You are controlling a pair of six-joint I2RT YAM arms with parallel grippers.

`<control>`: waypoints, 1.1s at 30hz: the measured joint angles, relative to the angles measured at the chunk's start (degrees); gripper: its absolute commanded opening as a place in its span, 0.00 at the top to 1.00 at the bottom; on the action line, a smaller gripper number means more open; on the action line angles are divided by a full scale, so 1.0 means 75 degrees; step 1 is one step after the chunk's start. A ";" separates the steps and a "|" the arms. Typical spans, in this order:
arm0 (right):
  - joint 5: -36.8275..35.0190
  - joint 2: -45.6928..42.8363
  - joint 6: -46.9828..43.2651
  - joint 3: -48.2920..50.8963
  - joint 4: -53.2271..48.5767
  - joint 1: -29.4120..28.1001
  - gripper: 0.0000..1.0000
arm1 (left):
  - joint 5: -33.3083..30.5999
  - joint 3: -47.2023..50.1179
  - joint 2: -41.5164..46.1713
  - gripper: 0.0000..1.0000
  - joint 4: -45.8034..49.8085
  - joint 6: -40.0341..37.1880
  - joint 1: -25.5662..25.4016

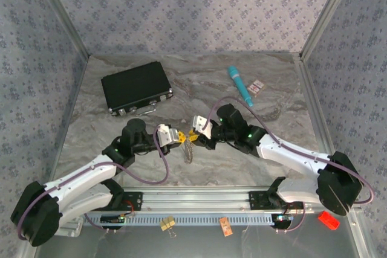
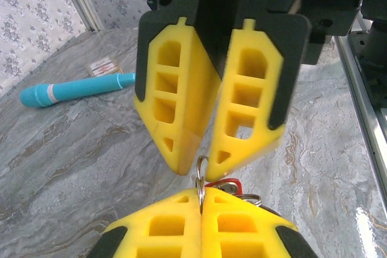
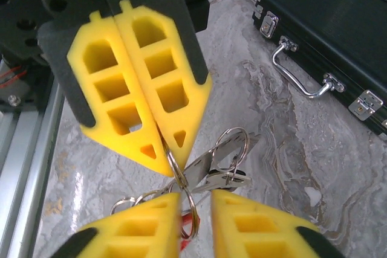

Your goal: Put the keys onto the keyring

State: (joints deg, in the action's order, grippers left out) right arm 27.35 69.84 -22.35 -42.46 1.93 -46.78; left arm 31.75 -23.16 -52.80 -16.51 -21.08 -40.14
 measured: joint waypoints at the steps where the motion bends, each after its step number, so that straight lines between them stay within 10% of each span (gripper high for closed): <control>1: 0.0017 0.0000 0.0029 0.0000 0.0009 0.0000 0.90 | -0.0003 0.0003 0.0003 1.00 0.0000 0.0000 0.0000; 7: 0.0061 0.0032 0.0087 0.0012 -0.0026 0.0006 1.00 | -0.0009 0.0009 0.0038 1.00 0.0003 0.0003 0.0017; 17: 0.0128 0.0221 0.0149 0.0026 0.0181 0.0032 0.70 | 0.0085 0.0090 0.0090 1.00 -0.0332 0.0443 0.0105; 33: 0.0560 -0.0058 0.0227 0.0321 0.0848 0.0105 0.73 | 0.0554 0.0268 0.0082 1.00 -0.1020 0.0898 0.0152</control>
State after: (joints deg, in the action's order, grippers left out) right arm 31.55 69.41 -20.64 -40.05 8.29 -46.00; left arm 35.90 -21.15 -52.18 -24.16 -14.35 -39.00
